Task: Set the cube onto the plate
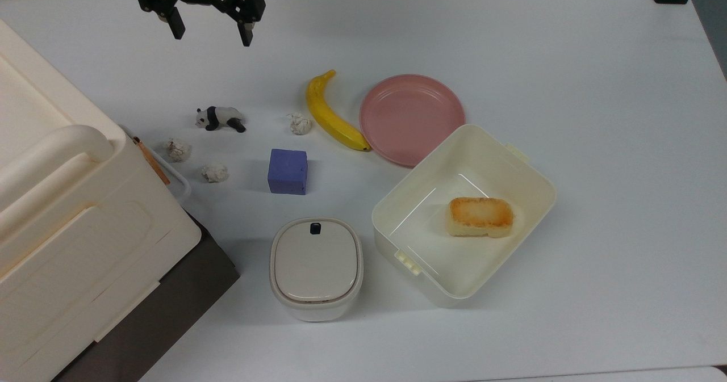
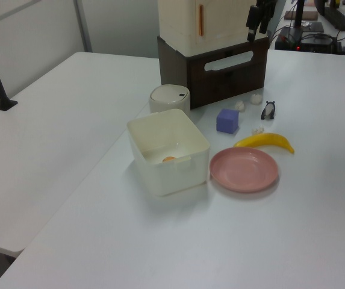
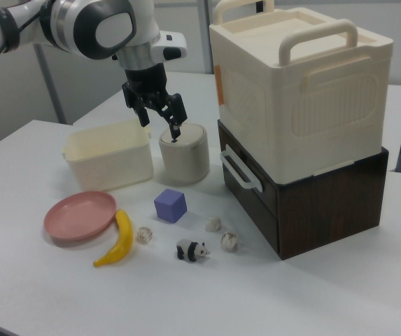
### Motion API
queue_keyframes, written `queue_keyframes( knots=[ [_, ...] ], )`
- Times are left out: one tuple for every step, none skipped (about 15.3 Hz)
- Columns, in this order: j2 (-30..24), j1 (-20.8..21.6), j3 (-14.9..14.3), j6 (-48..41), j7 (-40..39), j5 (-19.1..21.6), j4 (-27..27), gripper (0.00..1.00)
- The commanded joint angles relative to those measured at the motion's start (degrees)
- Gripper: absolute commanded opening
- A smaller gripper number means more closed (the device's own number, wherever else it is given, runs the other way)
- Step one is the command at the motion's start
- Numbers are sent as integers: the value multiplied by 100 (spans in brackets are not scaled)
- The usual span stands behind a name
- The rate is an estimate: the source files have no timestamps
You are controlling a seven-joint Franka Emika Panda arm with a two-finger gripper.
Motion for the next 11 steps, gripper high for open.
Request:
queue_keyframes(
  knots=[
    [53, -371, -48, 186, -14, 30, 20, 100],
    [54, -383, -48, 186, -14, 30, 20, 100],
    [62, -409, -39, 195, -14, 30, 20, 100],
    [88, -410, -48, 195, -23, 30, 29, 100],
    [97, -410, -48, 204, -23, 22, 29, 100],
    [89, -418, -48, 204, -23, 22, 29, 100],
    [89, -427, -48, 204, -23, 22, 29, 100],
    [89, -453, -48, 204, -23, 22, 29, 100],
    [97, -462, -48, 204, -23, 13, 29, 100],
    [106, -462, -48, 204, -40, 4, 29, 100],
    [150, -462, -48, 204, -58, -13, 29, 100]
  ],
)
